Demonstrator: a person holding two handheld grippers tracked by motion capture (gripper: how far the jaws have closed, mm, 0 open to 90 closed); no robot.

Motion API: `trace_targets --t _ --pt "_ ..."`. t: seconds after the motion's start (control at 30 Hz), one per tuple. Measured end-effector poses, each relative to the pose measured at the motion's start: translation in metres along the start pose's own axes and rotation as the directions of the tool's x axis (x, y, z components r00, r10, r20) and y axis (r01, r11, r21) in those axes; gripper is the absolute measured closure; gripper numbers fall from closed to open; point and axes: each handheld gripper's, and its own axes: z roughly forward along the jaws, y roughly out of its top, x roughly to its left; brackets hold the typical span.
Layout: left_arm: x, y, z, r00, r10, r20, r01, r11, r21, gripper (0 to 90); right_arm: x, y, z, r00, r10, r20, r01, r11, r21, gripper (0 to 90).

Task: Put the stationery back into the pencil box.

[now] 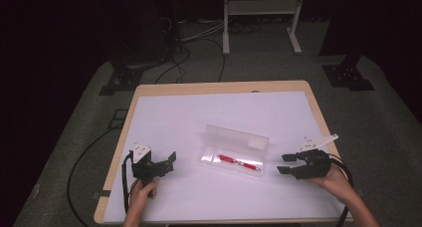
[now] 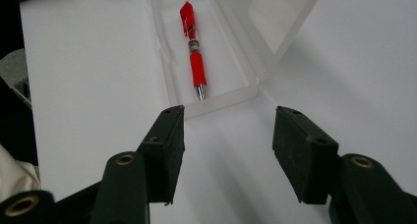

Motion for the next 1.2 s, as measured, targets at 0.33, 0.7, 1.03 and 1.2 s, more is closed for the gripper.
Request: trace_targets --t 0.33,0.7,1.03,1.2 --pt "0.000 0.000 0.000 1.0000 -0.002 0.000 0.002 1.0000 0.001 0.0 -0.001 -0.014 -0.008 0.9997 0.018 0.015 -0.018 1.000 -0.001 44.1" --pt "0.000 0.000 0.000 1.0000 -0.001 -0.001 0.001 1.0000 0.001 0.0 0.001 -0.029 -0.016 0.9992 0.029 0.029 -0.029 1.000 -0.003 43.1" --pt "0.000 0.000 0.000 1.0000 0.003 -0.003 -0.003 1.0000 0.003 0.0 0.006 -0.046 -0.021 0.9973 0.069 0.026 -0.068 0.997 -0.036 40.9" --pt "0.000 0.000 0.000 1.0000 0.000 -0.002 0.000 1.0000 0.004 0.0 0.010 -0.055 -0.024 0.9952 0.095 0.022 -0.093 0.993 -0.078 37.4"
